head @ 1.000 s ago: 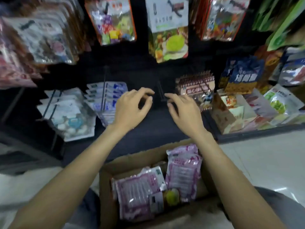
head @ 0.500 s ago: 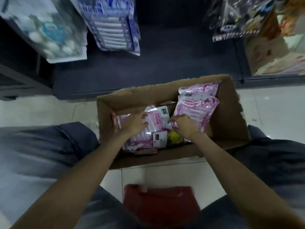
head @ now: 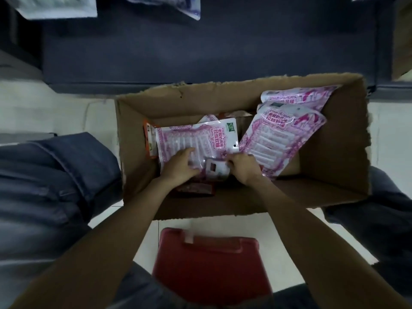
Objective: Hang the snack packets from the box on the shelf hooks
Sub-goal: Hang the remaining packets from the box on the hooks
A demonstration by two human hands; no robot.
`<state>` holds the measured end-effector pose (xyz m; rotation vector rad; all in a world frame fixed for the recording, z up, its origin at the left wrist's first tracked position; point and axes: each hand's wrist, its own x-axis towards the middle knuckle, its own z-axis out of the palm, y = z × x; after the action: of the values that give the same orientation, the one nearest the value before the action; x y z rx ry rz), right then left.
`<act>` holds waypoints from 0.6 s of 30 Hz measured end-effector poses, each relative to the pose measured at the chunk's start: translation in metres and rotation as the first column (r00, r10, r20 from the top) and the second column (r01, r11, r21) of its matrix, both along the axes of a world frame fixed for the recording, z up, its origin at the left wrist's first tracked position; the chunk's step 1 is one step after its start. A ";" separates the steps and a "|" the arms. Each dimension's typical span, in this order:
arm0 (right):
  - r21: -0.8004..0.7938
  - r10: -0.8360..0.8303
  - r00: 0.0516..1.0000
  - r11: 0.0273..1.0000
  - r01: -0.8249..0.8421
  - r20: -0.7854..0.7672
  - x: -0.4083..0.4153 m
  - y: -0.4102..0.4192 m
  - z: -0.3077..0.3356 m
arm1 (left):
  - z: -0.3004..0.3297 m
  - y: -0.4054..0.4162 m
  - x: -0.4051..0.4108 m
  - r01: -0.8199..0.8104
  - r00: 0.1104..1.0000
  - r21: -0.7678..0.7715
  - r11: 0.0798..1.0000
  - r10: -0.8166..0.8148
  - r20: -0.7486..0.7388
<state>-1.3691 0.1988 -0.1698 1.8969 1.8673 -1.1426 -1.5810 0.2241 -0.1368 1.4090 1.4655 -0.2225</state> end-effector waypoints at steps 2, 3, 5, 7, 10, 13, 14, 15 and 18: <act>0.124 -0.150 0.971 0.977 0.175 -0.185 0.006 0.006 0.024 | 0.014 0.011 0.010 -0.057 0.996 0.017 0.998 0.056 0.063; 0.171 -0.222 0.935 0.946 0.275 -0.278 0.008 0.009 0.040 | 0.024 0.017 0.015 -0.107 0.989 0.014 0.994 0.105 0.106; 0.214 -0.363 0.833 0.852 0.478 -0.418 0.014 0.015 0.073 | 0.048 0.030 0.024 -0.272 0.937 -0.048 0.961 0.276 0.216; 0.176 -0.471 0.711 0.756 0.631 -0.522 0.020 0.019 0.103 | 0.076 0.040 0.032 -0.437 0.829 -0.073 0.897 0.432 0.356; 0.102 -0.509 0.518 0.638 0.763 -0.687 0.024 0.023 0.145 | 0.124 0.048 0.045 -0.547 0.697 -0.011 0.837 0.463 0.547; 0.136 -0.393 0.404 0.556 0.820 -0.826 0.026 0.023 0.197 | 0.176 0.052 0.062 -0.548 0.698 0.164 0.820 0.340 0.630; 0.177 -0.339 0.397 0.528 0.831 -0.853 0.027 0.022 0.213 | 0.191 0.053 0.068 -0.542 0.715 0.247 0.803 0.286 0.638; 0.218 -0.301 0.399 0.491 0.843 -0.866 0.028 0.022 0.228 | 0.205 0.054 0.073 -0.541 0.720 0.304 0.784 0.245 0.649; 0.305 -0.218 0.395 0.354 0.884 -0.893 0.034 0.025 0.272 | 0.243 0.058 0.091 -0.558 0.712 0.405 0.724 0.169 0.681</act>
<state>-1.3353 0.2238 0.1020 3.3167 2.3195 -1.7253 -1.4896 0.2822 0.1062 1.3995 1.2638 0.9772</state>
